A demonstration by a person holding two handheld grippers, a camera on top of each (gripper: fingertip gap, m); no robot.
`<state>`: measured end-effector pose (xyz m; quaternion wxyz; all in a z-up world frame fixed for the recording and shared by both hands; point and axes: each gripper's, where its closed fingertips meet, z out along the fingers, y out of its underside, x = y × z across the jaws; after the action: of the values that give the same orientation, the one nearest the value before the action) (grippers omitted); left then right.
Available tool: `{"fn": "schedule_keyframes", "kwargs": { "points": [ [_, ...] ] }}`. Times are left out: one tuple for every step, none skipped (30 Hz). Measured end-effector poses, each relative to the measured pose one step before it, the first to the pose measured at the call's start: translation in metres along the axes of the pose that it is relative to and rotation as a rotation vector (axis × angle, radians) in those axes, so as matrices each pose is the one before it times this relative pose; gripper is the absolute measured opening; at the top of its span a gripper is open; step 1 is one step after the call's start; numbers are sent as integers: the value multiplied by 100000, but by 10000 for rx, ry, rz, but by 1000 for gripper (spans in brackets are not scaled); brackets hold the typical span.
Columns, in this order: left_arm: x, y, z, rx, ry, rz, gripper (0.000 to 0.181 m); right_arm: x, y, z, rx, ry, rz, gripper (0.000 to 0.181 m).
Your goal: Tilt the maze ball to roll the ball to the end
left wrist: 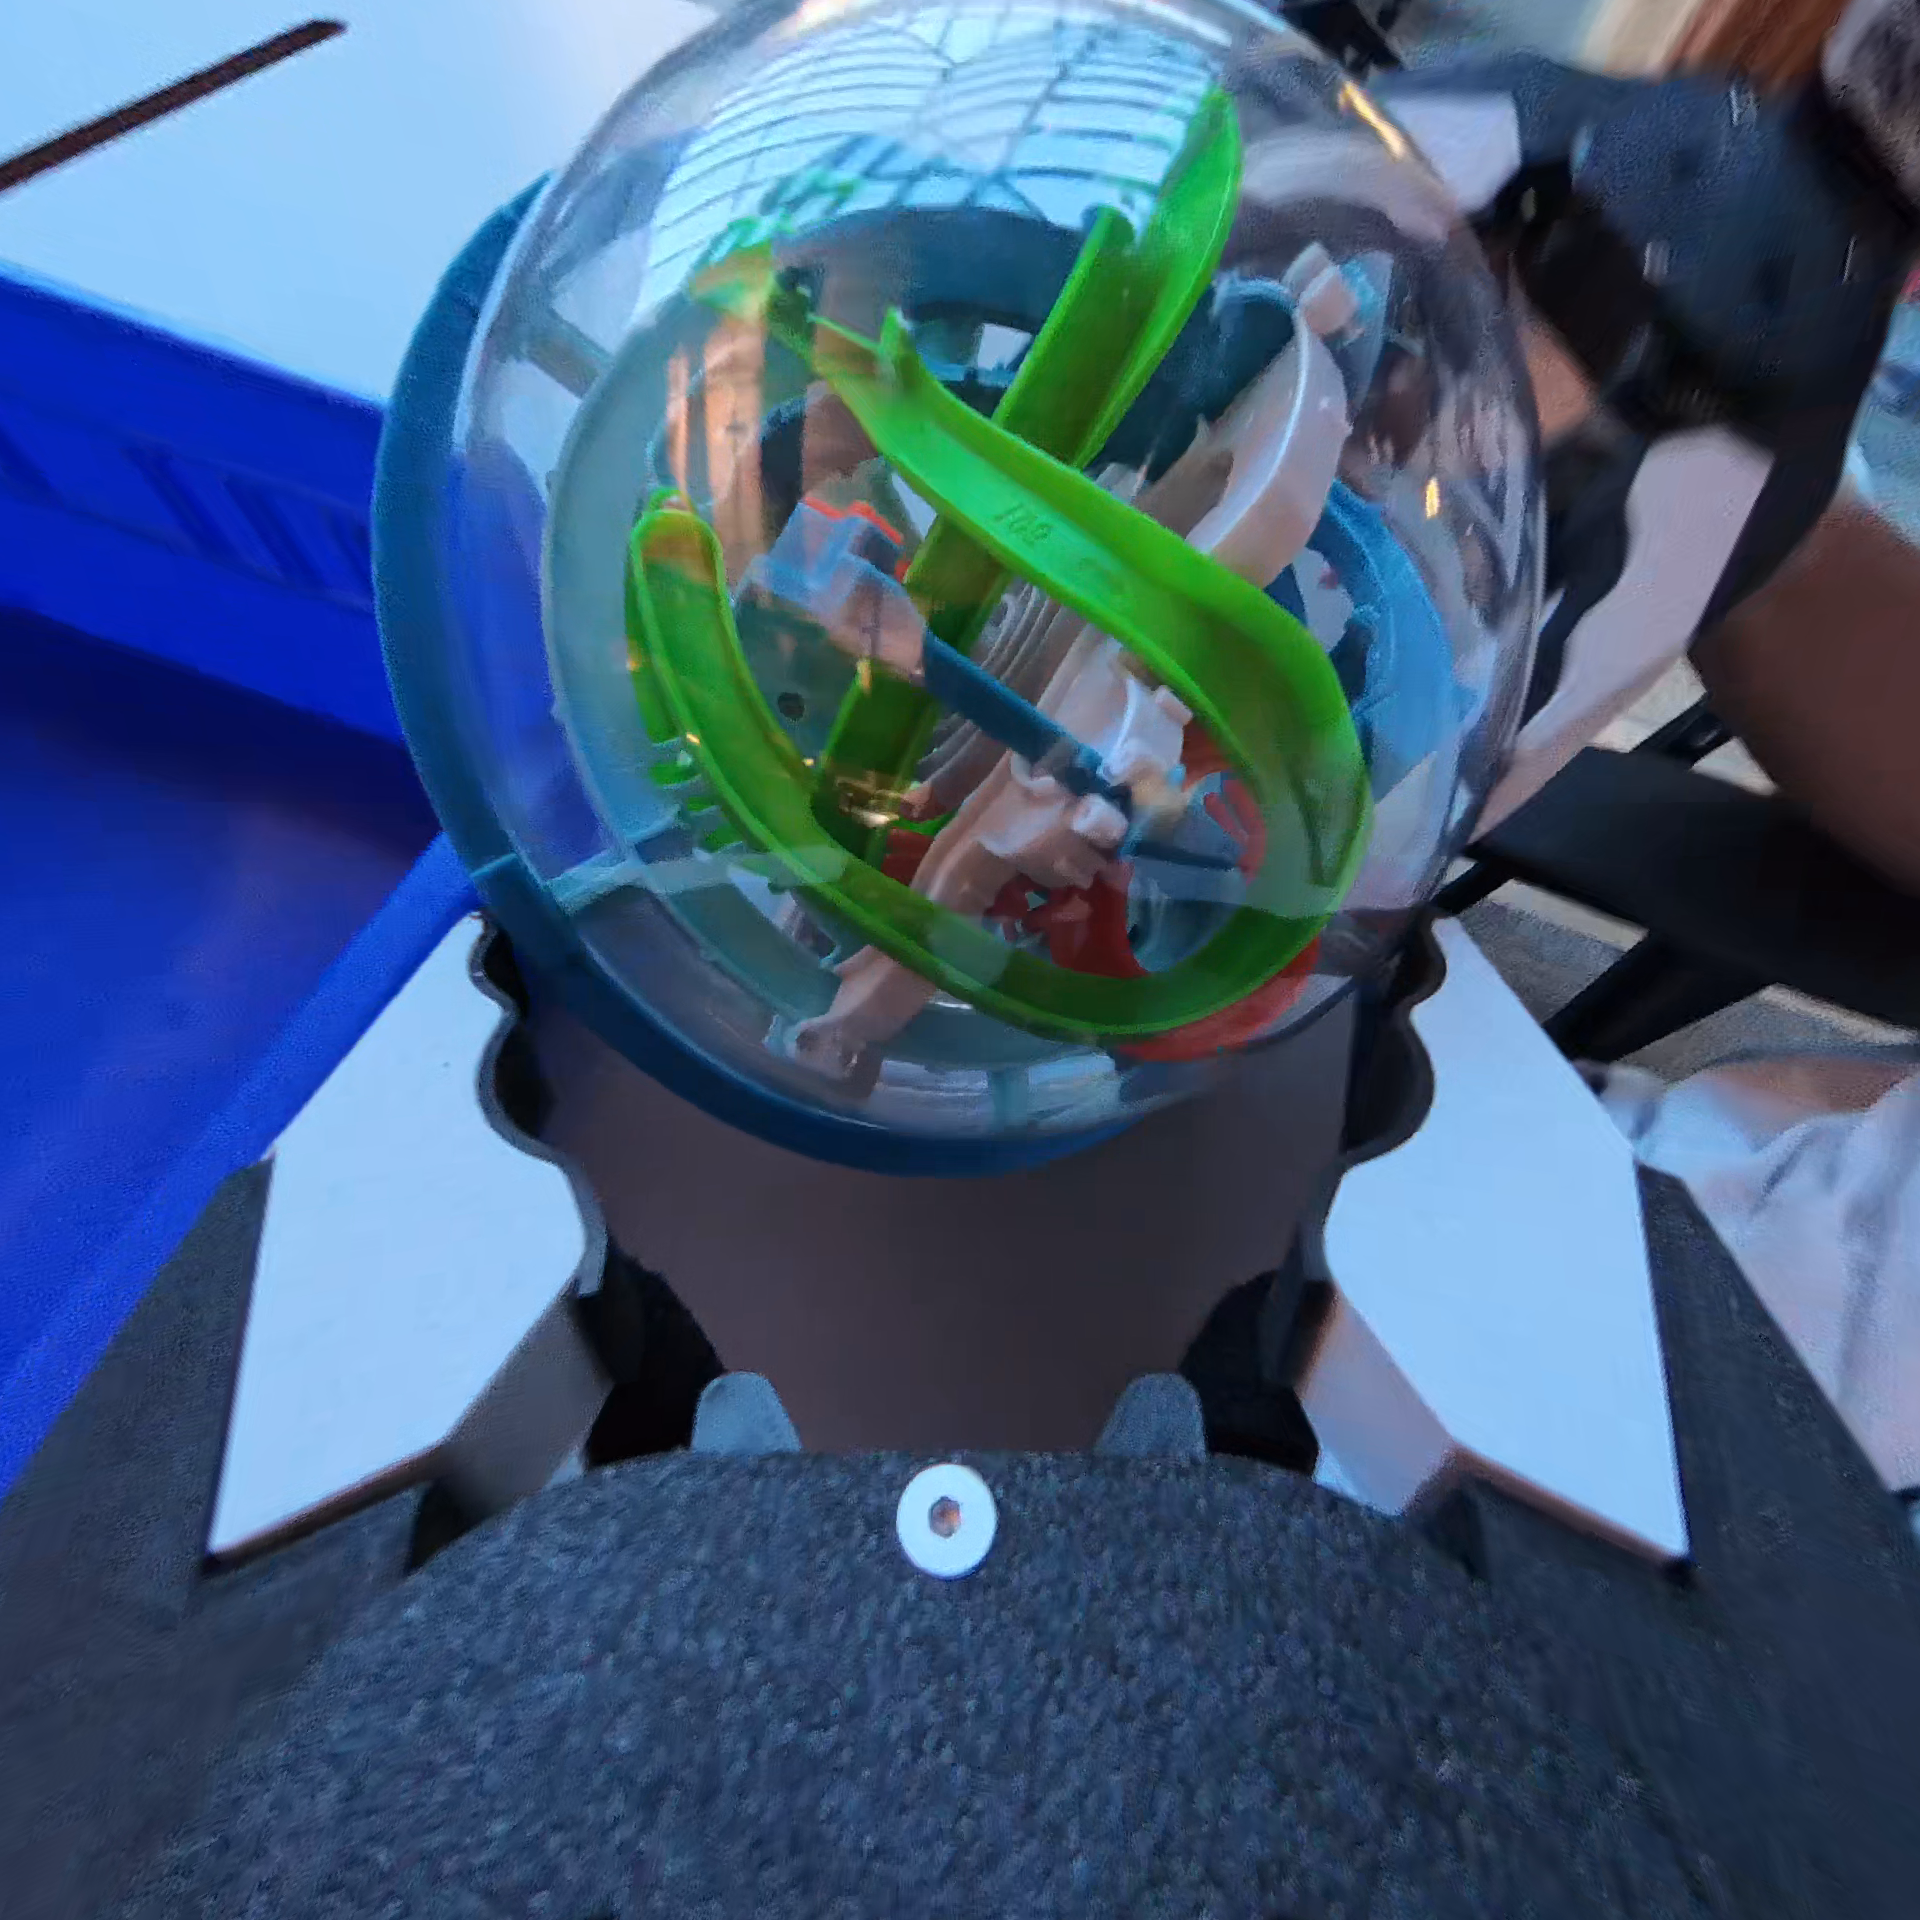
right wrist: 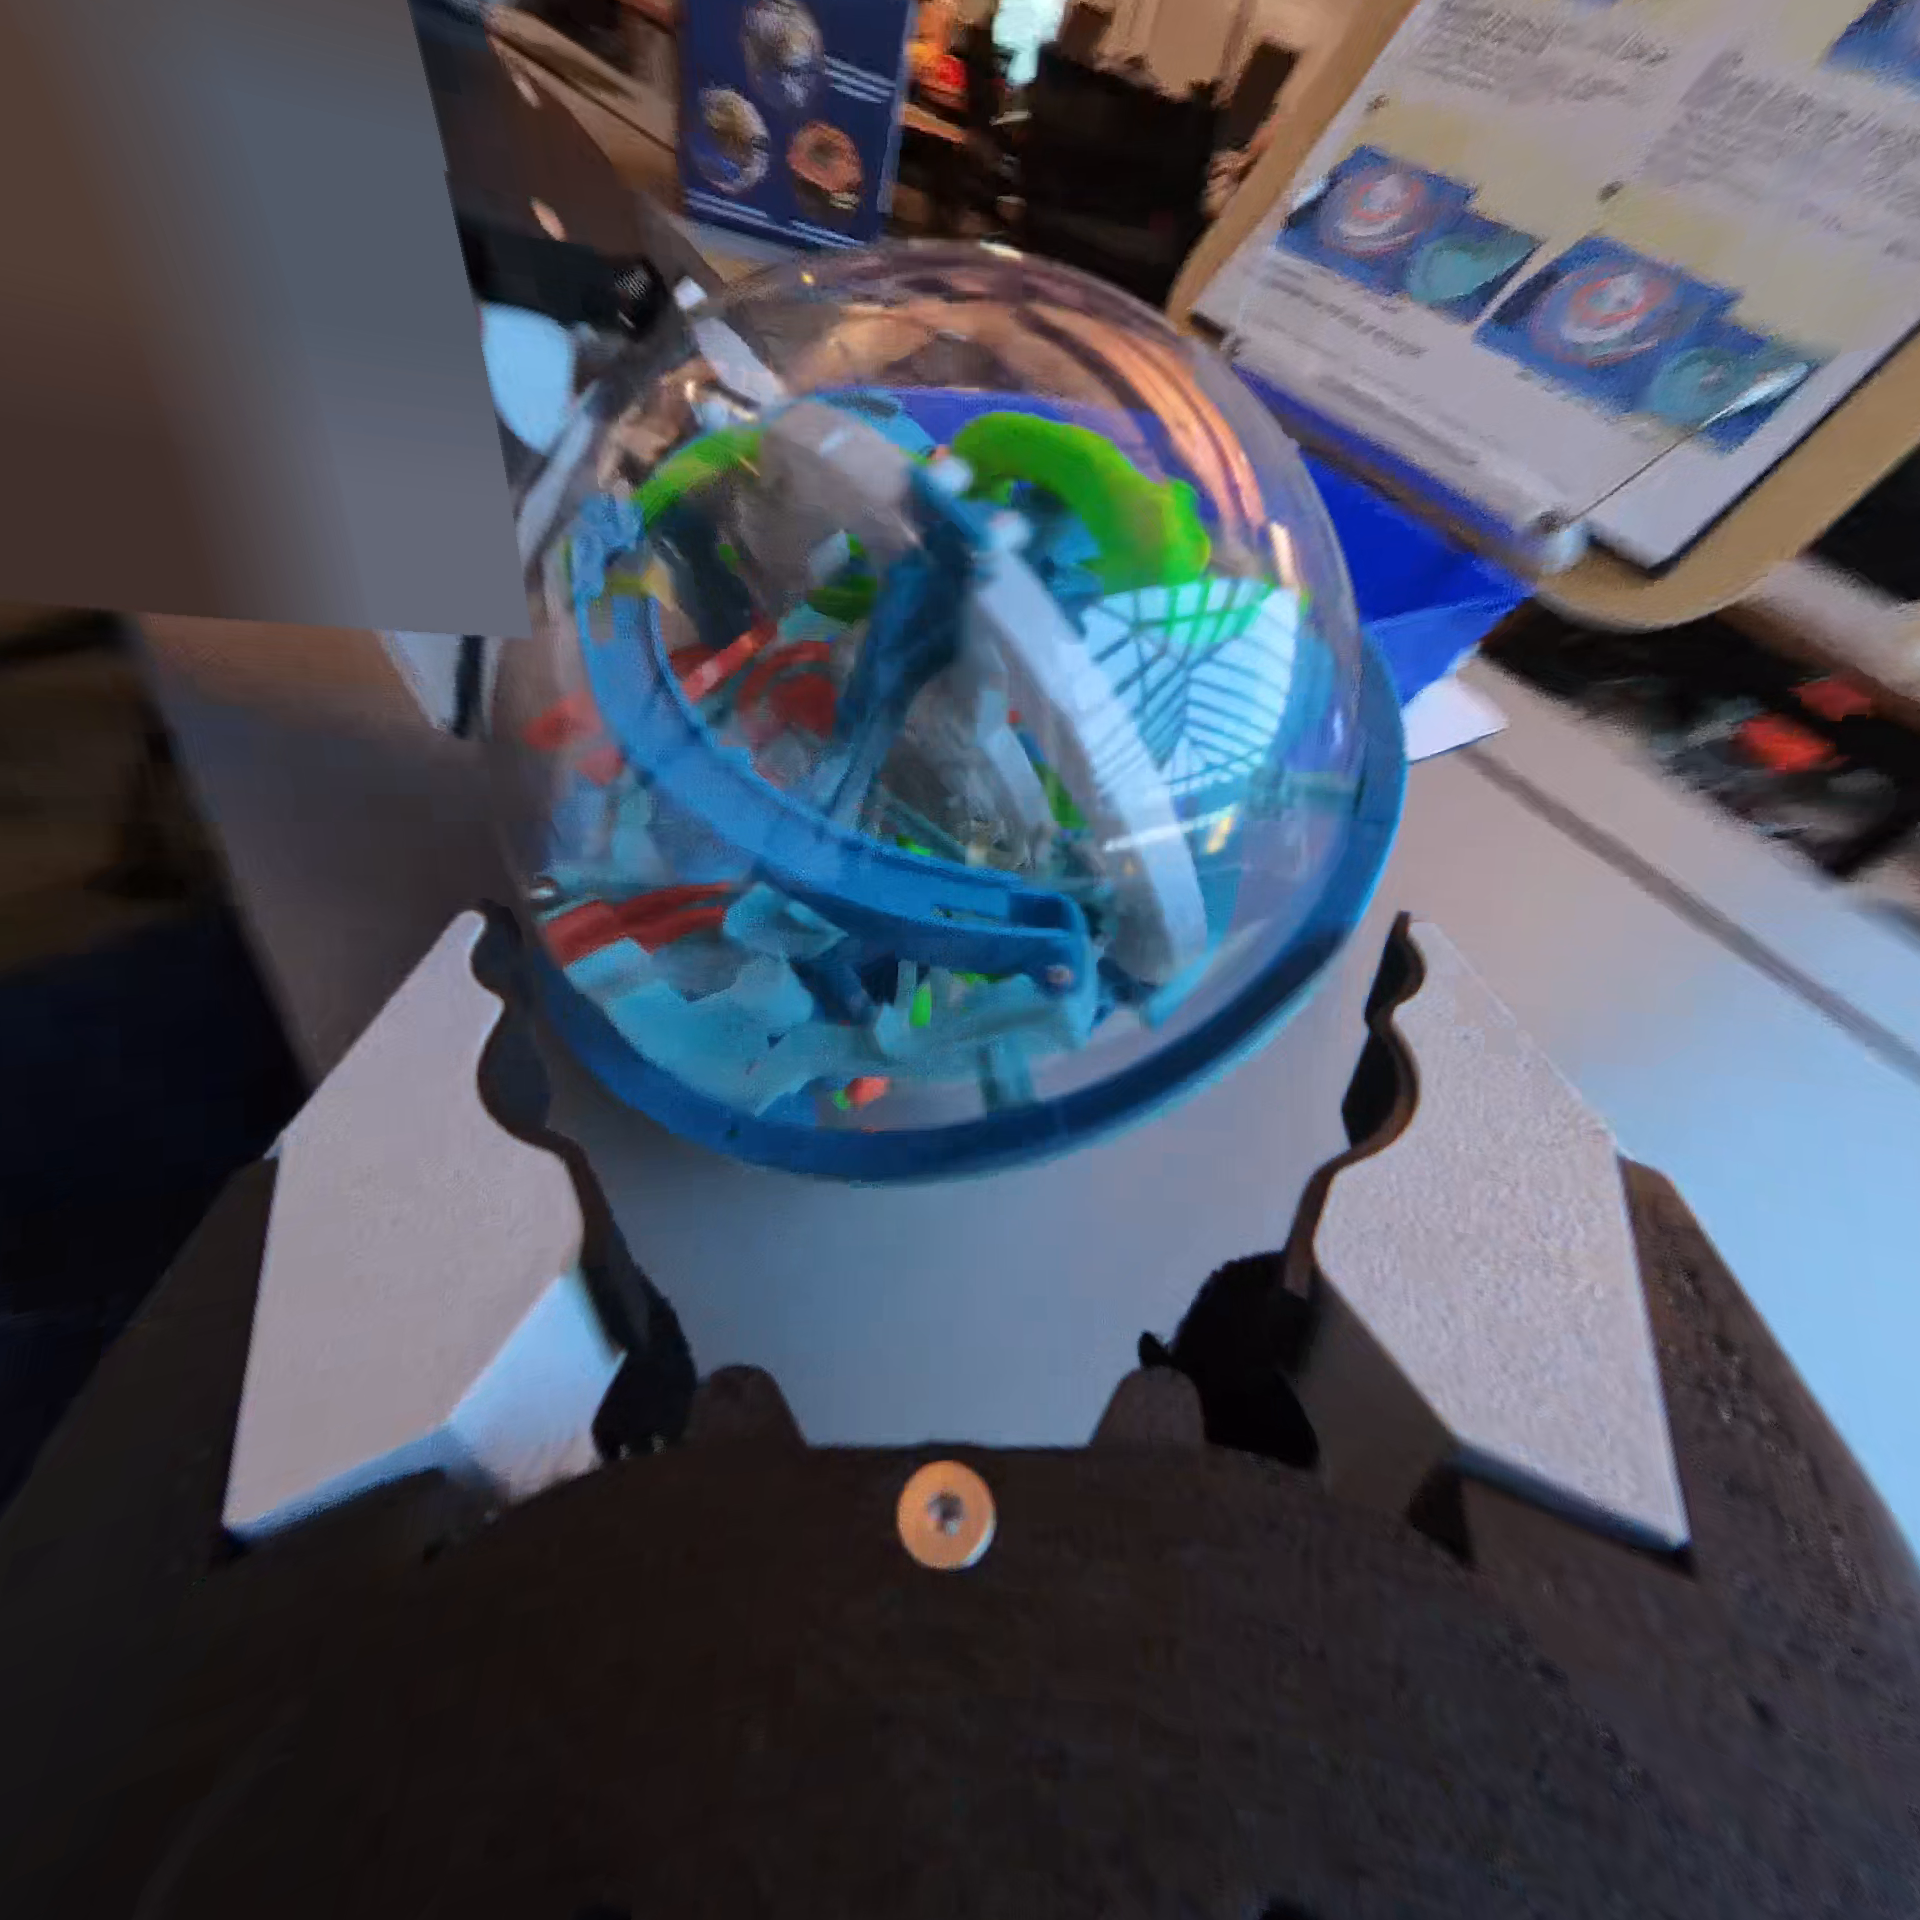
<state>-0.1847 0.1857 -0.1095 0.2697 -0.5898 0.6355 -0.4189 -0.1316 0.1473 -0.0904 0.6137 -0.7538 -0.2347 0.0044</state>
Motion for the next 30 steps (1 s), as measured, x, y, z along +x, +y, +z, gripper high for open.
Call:
{"fn": "schedule_keyframes", "kwargs": {
  "points": [
    [483, -182, 56, -28, -6, -372, 156, -222, -24, 237, 116, 453, -708, 153],
    [474, -46, 63, -117, -53, -242, 154, -342, -303, 39, 243, 211, -420, 153],
    [311, -32, -25, -144, -132, -92, 154, -253, -291, 52, 206, 68, -273, 154],
    [258, -162, -192, -35, -88, 8, 153, -64, 186, 45, -141, -20, -128, 154],
    [284, -293, -361, 83, 56, 72, 151, 118, 432, 34, -293, -83, 117, 154],
    [252, -360, -499, 131, 176, 160, 150, 142, 469, -15, -247, -211, 291, 153],
    [168, -411, -557, 140, 273, 261, 149, 163, 475, -39, -175, -306, 388, 153],
    [86, -535, -549, 224, 370, 407, 142, 154, 465, -37, -114, -363, 467, 153],
    [-294, -596, -478, 280, 229, 551, 137, 70, 221, -13, 58, -421, 395, 153],
    [-808, -335, -263, 148, -33, 625, 140, 45, 3, -8, 180, -371, 350, 153],
    [-804, 151, 29, -142, -18, 593, 152, 68, -139, 52, 213, -315, 267, 152],
    [-311, 437, 252, -301, 260, 489, 159, 126, -180, 126, 181, -252, 206, 152],
    [60, 397, 409, -255, 401, 338, 159, 131, -155, 152, 90, -222, 157, 151],
    [152, 370, 543, -226, 384, 181, 159, 60, -155, 157, 5, -252, 105, 150],
    [-68, 308, 585, -179, 192, 17, 159, 9, -188, 147, -21, -269, 68, 151],
    [-426, 255, 493, -89, -82, -50, 159, 82, -177, 69, -28, -257, 127, 152],
    [-263, 299, 343, -40, -14, -79, 159, 48, -170, 9, 12, -356, 233, 152],
    [18, 122, 126, 86, 109, -214, 159, 130, -161, -52, 37, -309, 168, 152],
    [148, -9, -20, 155, 74, -87, 159, 87, 80, -72, -139, -229, -47, 152],
    [99, 101, 16, 87, -133, 110, 159, 17, 77, -16, -110, -180, 21, 152],
    [90, 169, 57, -3, -216, 32, 159, -118, -20, 48, -4, -156, 72, 152],
    [150, 167, 21, 17, -128, -172, 159, -92, -123, 26, 61, -133, 29, 152],
    [213, 207, -13, 88, 6, -381, 160, -97, -271, 3, 124, -205, 139, 153],
    [224, 287, -35, 132, 69, -474, 159, -97, -367, 92, 258, -241, 212, 153],
    [234, 285, -51, 202, 105, -478, 159, -140, -372, 131, 249, -192, 224, 153],
    [240, 303, -17, 217, 122, -429, 159, -159, -366, 146, 182, -125, 168, 153],
    [207, 291, -14, 189, 100, -294, 159, -185, -313, 129, 148, -67, 85, 153],
    [129, 198, -45, 139, 29, -96, 159, -181, -153, 133, 60, -16, -37, 153],
    [53, 119, -93, 53, -31, 44, 159, -127, -29, 111, -32, 5, -112, 153],
    [17, 37, -103, -11, -26, 59, 159, -81, 41, 71, -73, 14, -56, 153]
  ]
}}
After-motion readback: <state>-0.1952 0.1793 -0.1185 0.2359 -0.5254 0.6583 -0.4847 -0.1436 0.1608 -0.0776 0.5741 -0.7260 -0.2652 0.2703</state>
